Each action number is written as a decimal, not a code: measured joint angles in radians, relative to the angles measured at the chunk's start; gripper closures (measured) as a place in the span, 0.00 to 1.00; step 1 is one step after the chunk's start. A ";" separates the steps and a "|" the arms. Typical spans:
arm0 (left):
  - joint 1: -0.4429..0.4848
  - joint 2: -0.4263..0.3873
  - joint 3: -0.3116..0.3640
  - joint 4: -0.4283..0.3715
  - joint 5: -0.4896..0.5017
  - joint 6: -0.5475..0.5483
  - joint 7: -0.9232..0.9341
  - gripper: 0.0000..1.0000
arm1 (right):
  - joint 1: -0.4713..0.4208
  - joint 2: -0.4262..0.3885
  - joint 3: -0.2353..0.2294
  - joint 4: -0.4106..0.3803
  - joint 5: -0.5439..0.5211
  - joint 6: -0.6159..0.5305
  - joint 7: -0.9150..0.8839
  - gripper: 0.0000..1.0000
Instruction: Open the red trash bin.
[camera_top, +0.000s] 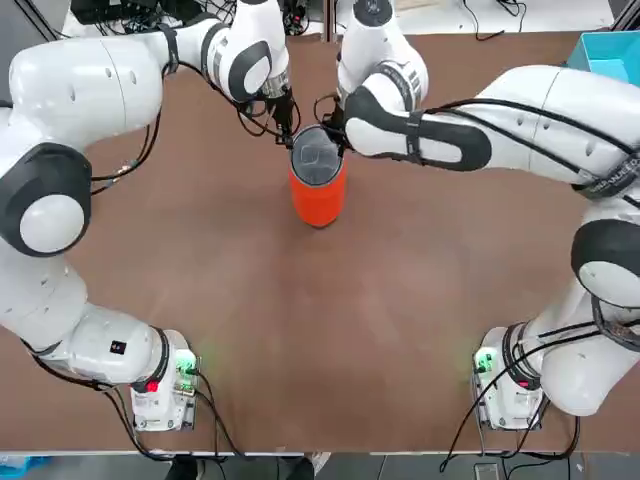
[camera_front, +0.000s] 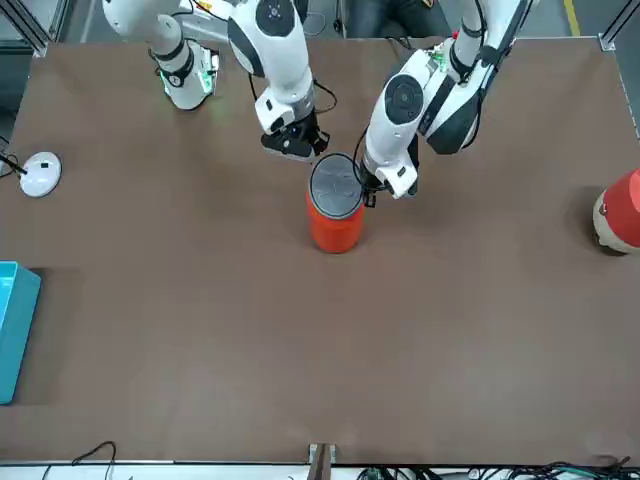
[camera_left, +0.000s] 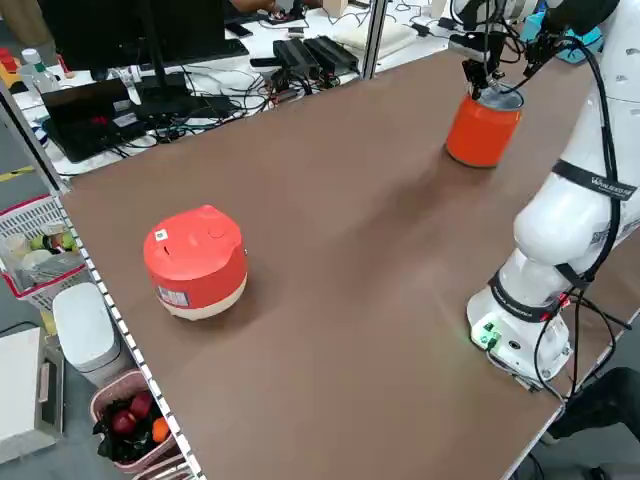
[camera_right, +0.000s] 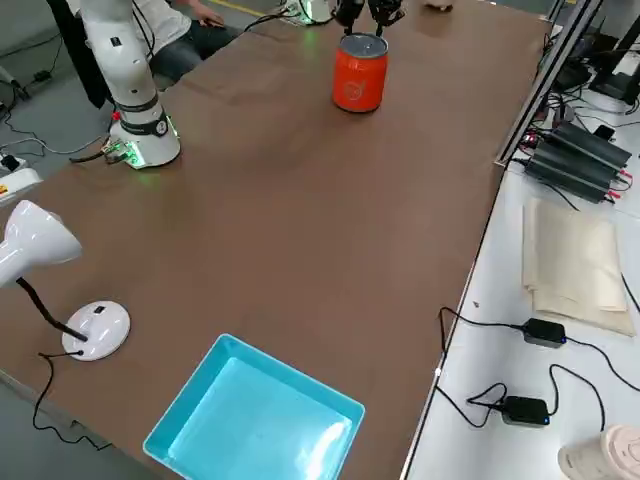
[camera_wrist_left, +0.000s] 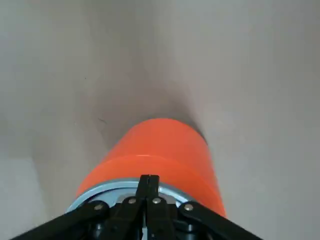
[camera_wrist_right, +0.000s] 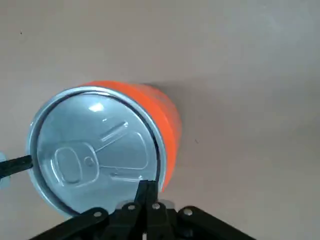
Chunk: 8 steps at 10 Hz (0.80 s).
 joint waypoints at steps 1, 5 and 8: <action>0.000 0.000 0.000 0.000 0.000 0.000 -0.006 0.99 | 0.003 0.016 0.000 0.000 0.000 0.024 0.004 0.99; 0.000 0.000 0.000 0.000 0.000 0.001 -0.018 0.99 | 0.010 0.052 -0.001 0.000 0.000 0.085 0.021 0.99; 0.000 0.000 0.000 0.000 0.000 0.001 -0.018 0.99 | 0.010 0.078 -0.001 0.000 0.000 0.113 0.023 0.99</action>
